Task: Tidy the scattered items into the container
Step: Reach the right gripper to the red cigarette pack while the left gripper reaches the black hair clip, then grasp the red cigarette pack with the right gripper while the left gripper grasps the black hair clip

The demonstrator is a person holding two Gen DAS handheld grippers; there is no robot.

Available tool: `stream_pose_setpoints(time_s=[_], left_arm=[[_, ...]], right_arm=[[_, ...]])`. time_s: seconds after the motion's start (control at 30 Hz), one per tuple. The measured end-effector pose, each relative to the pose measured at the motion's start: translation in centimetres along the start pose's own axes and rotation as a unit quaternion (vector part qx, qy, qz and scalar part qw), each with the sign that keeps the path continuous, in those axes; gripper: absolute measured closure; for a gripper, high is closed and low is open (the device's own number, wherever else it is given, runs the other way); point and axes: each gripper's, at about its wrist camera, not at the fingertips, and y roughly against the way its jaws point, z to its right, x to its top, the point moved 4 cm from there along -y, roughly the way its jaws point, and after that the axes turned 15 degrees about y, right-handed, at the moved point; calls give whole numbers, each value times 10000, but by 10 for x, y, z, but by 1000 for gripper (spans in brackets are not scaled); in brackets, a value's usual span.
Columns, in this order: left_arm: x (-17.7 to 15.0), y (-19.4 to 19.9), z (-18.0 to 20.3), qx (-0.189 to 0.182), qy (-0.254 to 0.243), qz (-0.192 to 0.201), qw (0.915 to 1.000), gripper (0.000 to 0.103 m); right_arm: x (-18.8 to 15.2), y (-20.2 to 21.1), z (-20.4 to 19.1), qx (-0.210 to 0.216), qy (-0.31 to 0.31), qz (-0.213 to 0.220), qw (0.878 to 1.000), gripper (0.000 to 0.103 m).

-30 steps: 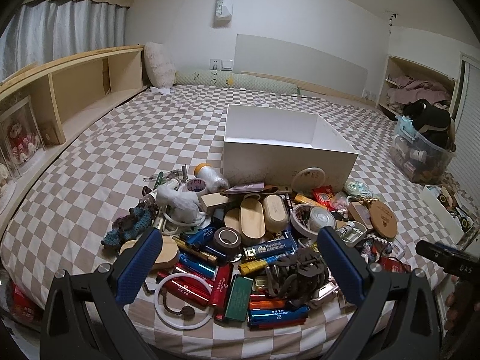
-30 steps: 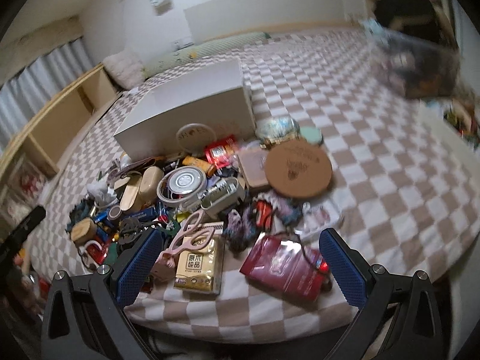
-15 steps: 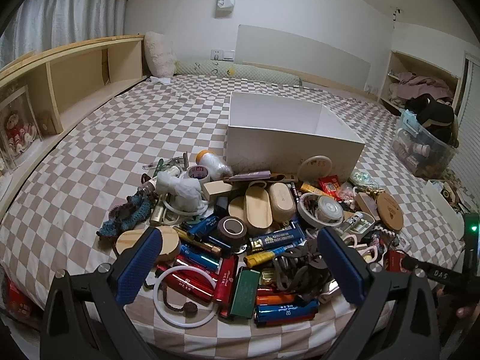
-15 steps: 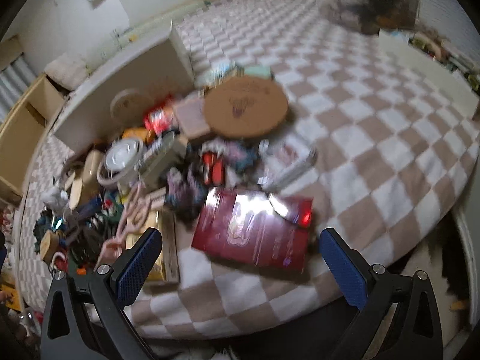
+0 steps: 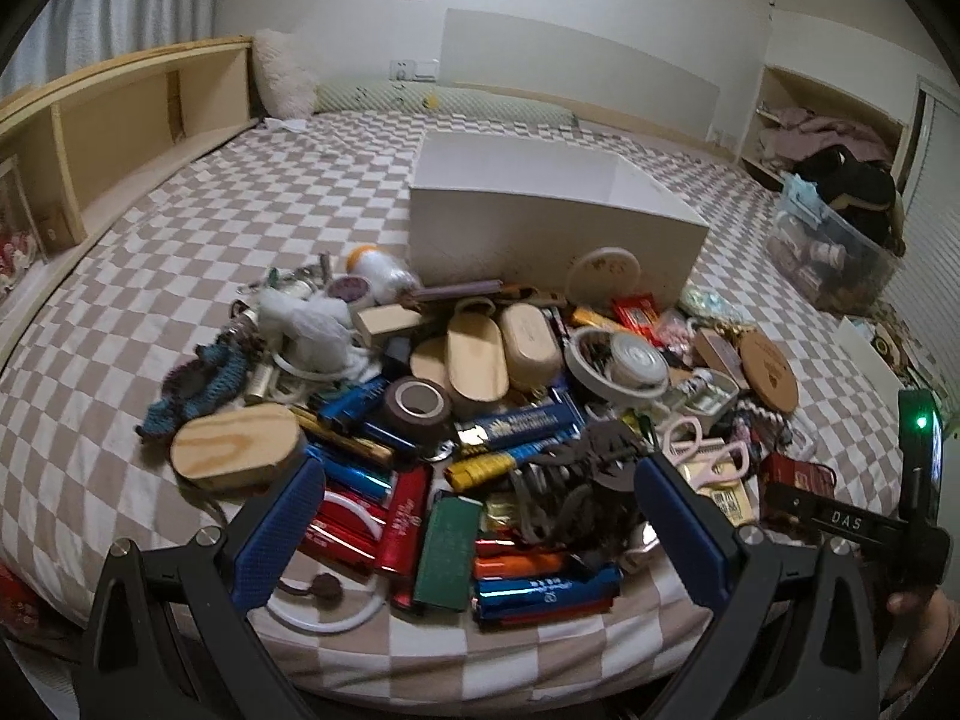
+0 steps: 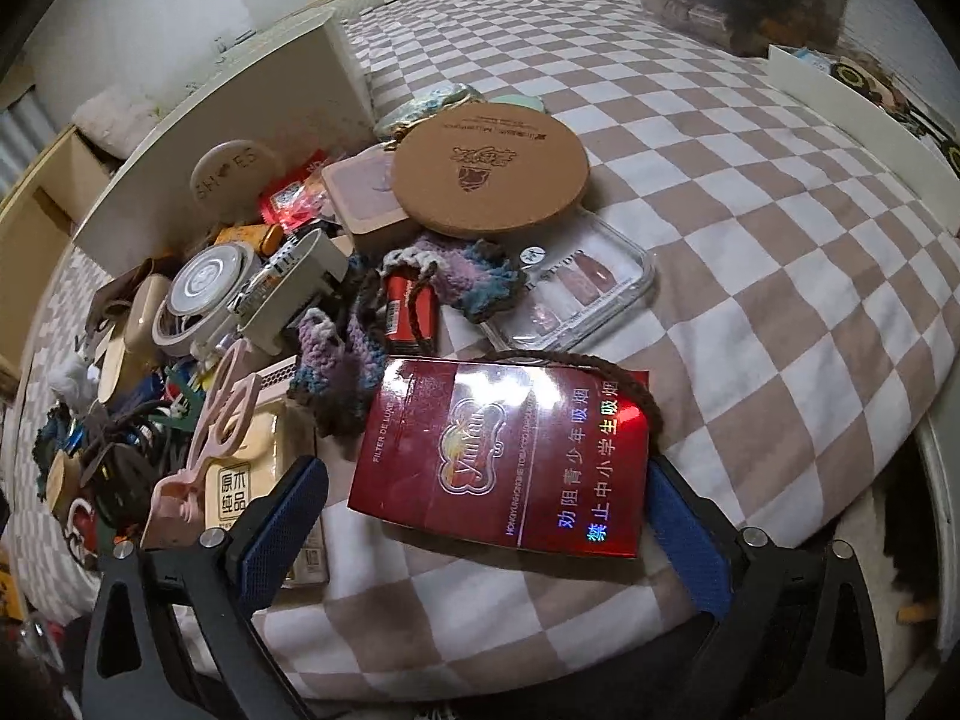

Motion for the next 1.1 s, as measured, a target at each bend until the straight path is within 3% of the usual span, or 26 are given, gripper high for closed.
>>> stream_pose_setpoints(time_s=[0.57, 0.8, 0.9, 1.1], left_arm=[[-22, -56, 33, -435, 382, -1101, 9922, 0], [-25, -79, 46, -334, 357, -1316, 9901, 0], [-30, -90, 48, -85, 267, -1424, 9894, 1], [-36, -100, 39, 18, 452, -1596, 9862, 4]], right_arm=[[1, 10, 6, 651, 194, 197, 9975, 10], [3, 15, 6, 730, 222, 283, 9967, 10], [2, 16, 8, 769, 205, 285, 9964, 10], [1, 18, 9, 779, 253, 298, 9962, 10]])
